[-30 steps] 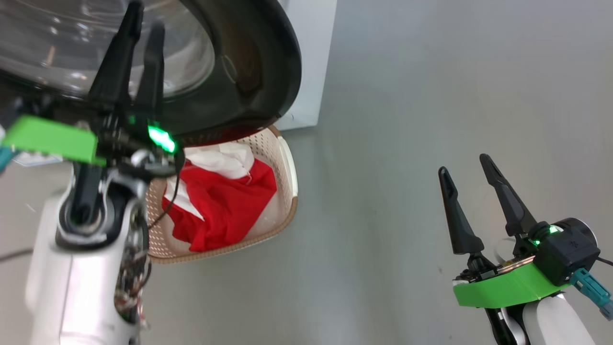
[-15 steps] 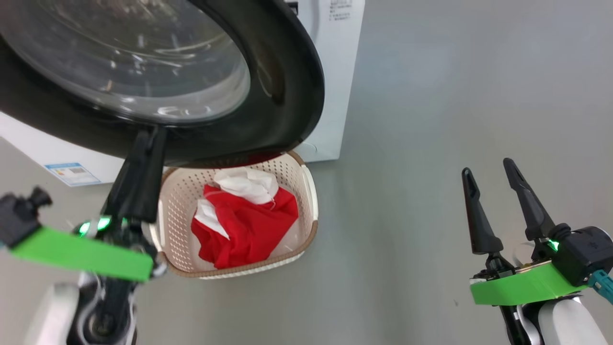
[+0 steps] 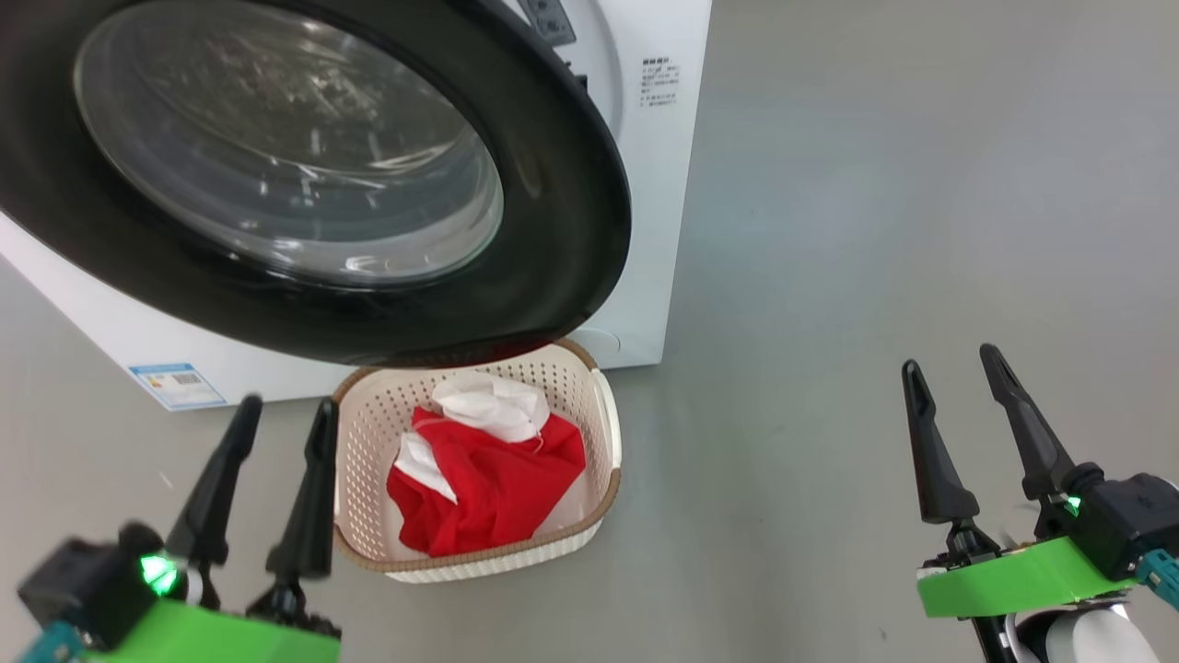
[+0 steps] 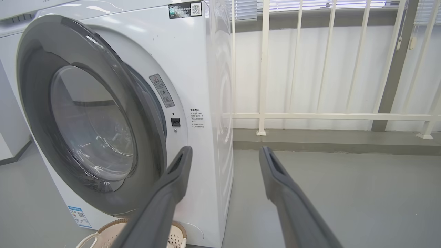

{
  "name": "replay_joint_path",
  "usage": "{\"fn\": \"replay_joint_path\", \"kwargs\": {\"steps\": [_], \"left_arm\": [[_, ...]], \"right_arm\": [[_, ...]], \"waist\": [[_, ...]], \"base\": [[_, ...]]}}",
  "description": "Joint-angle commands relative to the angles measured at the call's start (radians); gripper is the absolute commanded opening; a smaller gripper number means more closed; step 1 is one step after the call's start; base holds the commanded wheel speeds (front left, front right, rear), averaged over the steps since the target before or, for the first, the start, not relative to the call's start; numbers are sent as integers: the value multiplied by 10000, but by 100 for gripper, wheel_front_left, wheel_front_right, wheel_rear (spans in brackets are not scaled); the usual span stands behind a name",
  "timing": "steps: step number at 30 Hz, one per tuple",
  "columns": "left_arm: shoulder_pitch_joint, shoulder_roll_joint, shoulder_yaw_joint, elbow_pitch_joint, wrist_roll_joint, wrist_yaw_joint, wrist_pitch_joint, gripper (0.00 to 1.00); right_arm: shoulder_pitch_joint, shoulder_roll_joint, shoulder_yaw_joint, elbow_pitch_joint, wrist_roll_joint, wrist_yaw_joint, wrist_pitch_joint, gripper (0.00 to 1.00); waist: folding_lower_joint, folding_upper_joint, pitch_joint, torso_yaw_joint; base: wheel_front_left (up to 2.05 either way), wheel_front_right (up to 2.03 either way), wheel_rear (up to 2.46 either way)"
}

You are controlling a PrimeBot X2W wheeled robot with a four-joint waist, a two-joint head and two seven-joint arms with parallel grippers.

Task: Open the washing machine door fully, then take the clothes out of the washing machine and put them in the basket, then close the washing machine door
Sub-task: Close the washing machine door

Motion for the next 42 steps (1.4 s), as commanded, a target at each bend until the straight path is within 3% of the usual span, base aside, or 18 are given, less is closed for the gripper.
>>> {"fn": "replay_joint_path", "kwargs": {"steps": [1, 4, 11, 20, 39, 41, 42], "left_arm": [[173, 312, 329, -320, 432, 286, -154, 100], [595, 255, 372, -441, 832, 535, -217, 100], [1235, 24, 538, -325, 1133, 547, -274, 100], [1812, -583, 982, -351, 1654, 301, -288, 100], [1943, -1049, 1122, -394, 2283, -133, -290, 100], [1907, -1079, 1062, -444, 2310, -157, -290, 100], [1890, -1103, 1038, -485, 2307, -170, -290, 100]], "right_arm": [[36, -77, 158, -255, -102, 62, -63, 100], [168, -77, 158, -303, -86, 62, -63, 100], [514, -77, 144, -355, -89, 62, -63, 100], [960, -77, 200, -326, 5, 62, -63, 100], [1089, -77, 279, -331, -74, 62, -63, 100], [1038, -77, 278, -294, -121, 62, -63, 63], [1001, -77, 297, -253, -154, 62, -63, 39]], "waist": [[0, 0, -209, 4], [0, 0, -316, 7], [0, 0, -498, 104], [0, 0, -974, 156], [0, 0, -1071, 337], [0, 0, -1025, 435], [0, 0, -1003, 487]], "base": [[0, 0, 0], [0, 0, 0], [0, 0, 0], [0, 0, 0], [0, 0, 0], [0, 0, 0], [0, 0, 0]]}}
